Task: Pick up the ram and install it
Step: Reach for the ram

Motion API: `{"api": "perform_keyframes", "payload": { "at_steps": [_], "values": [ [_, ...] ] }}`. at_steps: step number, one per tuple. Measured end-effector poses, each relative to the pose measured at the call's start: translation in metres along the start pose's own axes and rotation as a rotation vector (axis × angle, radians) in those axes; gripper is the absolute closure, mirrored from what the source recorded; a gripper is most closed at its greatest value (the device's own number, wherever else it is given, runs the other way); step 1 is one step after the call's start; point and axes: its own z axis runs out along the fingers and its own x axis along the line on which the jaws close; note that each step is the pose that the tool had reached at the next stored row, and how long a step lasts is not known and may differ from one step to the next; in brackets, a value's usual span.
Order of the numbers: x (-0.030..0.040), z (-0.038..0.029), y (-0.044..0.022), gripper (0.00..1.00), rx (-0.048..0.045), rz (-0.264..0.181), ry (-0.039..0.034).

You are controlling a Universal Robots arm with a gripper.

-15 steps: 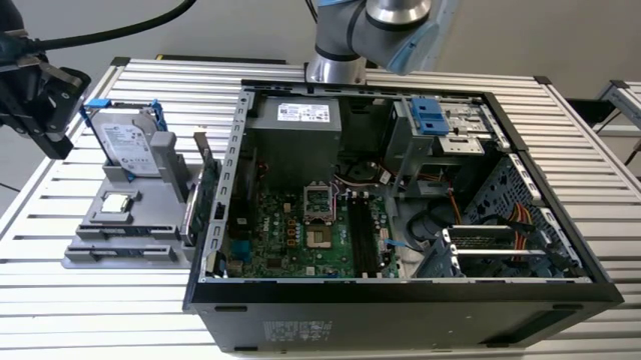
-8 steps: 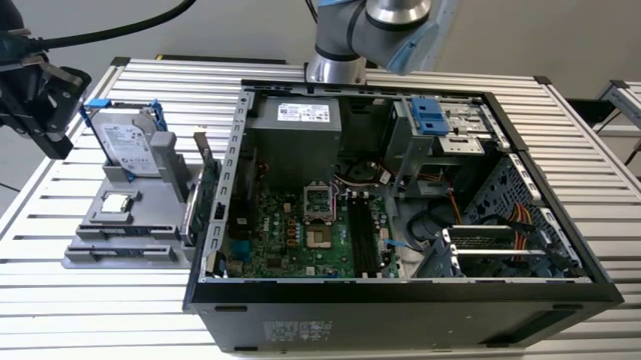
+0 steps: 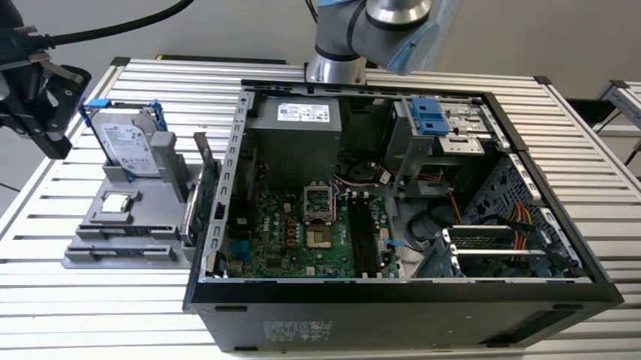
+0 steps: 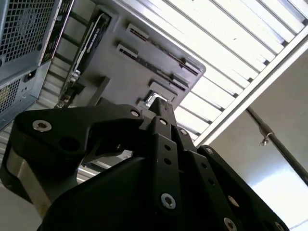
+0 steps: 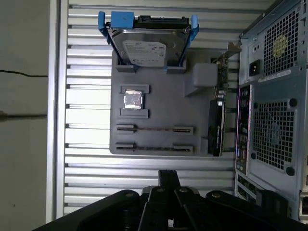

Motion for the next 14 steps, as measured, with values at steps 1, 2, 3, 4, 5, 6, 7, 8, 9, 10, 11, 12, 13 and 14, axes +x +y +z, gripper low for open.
{"api": "perform_keyframes", "payload": {
  "at_steps": [1,2,3,4,5,6,7,8,9,10,11,12,13,14],
  "values": [
    [0.0,0.0,0.0,1.0,0.0,-0.008,0.0004],
    [0.0,0.0,0.0,1.0,-0.0001,-0.015,0.0008],
    [0.0001,0.0,0.0,1.0,-0.0002,-0.023,0.0012],
    [0.0001,0.0,0.0,1.0,-0.0003,-0.032,0.0016],
    [0.0001,0.0,0.0,1.0,-0.0004,-0.041,0.0021],
    [0.0001,0.0,0.0,1.0,-0.0005,-0.05,0.0025],
    [0.0001,0.0,0.0,1.0,-0.0005,-0.059,0.0029],
    [0.0002,0.0,0.0,1.0,-0.0006,-0.068,0.0034],
    [0.0002,0.0,0.0,1.0,-0.0007,-0.077,0.0038],
    [0.0002,0.0001,0.0,1.0,-0.0008,-0.086,0.0042],
    [0.0002,0.0001,0.0,1.0,-0.0009,-0.094,0.0046],
    [0.0002,0.0,0.0,1.0,-0.0009,-0.102,0.005],
    [0.0002,0.0001,0.0,1.0,-0.001,-0.11,0.0054],
    [0.0002,0.0,0.0,1.0,-0.0011,-0.119,0.0059]
  ]
}}
